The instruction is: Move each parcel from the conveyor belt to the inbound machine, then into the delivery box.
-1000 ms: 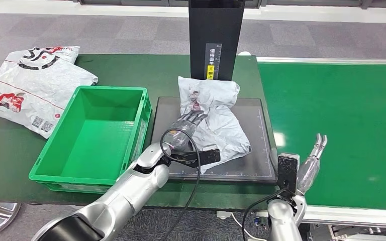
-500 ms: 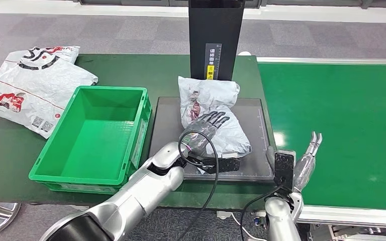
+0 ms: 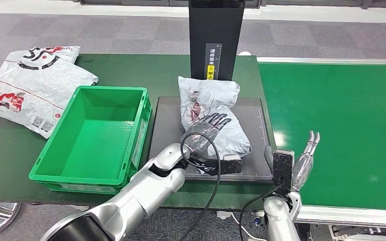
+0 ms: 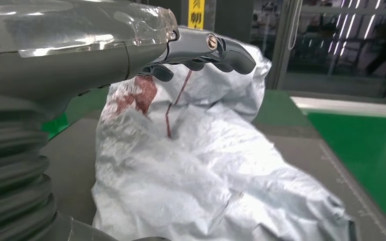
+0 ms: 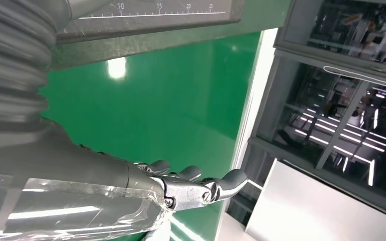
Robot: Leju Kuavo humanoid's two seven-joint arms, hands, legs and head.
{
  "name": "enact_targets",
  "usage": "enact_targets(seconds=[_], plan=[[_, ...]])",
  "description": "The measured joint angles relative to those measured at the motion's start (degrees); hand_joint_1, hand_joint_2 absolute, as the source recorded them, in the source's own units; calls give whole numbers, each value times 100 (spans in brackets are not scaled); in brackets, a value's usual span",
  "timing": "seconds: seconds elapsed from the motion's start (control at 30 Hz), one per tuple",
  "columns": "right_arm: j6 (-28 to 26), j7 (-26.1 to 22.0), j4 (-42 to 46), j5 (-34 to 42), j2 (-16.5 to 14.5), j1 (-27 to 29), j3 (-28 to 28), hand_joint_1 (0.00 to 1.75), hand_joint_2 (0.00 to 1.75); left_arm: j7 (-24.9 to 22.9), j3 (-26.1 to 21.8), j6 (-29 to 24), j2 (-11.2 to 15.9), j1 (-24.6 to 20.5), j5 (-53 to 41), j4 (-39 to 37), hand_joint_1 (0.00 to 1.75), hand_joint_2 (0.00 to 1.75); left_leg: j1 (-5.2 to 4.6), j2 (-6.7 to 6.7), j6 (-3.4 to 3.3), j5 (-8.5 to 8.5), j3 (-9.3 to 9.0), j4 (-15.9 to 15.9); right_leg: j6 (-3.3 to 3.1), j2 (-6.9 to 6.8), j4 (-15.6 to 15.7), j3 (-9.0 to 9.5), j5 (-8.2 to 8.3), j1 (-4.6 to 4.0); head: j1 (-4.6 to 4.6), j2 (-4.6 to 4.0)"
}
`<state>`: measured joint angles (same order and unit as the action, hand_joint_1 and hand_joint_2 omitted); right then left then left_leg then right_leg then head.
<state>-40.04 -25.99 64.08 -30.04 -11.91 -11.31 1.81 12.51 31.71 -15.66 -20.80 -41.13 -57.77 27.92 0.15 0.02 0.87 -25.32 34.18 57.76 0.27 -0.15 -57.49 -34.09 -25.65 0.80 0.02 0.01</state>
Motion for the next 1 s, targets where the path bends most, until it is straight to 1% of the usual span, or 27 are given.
enact_targets(seconds=[0.37,0.87,1.0], plan=[[0,-62,9,168,44,4,-71,0,175,-105,5,11,75,0,131,-409,0,175,0,0,0,0,0,0,0,0,0,0,0,0,0,0],[0,-140,51,261,81,0,-161,0,175,-136,5,15,92,2,190,-671,0,175,0,0,0,0,0,0,0,0,0,0,0,0,0,-1],[0,-219,50,293,88,-4,-193,0,175,-67,5,14,93,27,295,-720,0,175,0,0,0,0,0,0,0,0,0,0,0,0,0,0]])
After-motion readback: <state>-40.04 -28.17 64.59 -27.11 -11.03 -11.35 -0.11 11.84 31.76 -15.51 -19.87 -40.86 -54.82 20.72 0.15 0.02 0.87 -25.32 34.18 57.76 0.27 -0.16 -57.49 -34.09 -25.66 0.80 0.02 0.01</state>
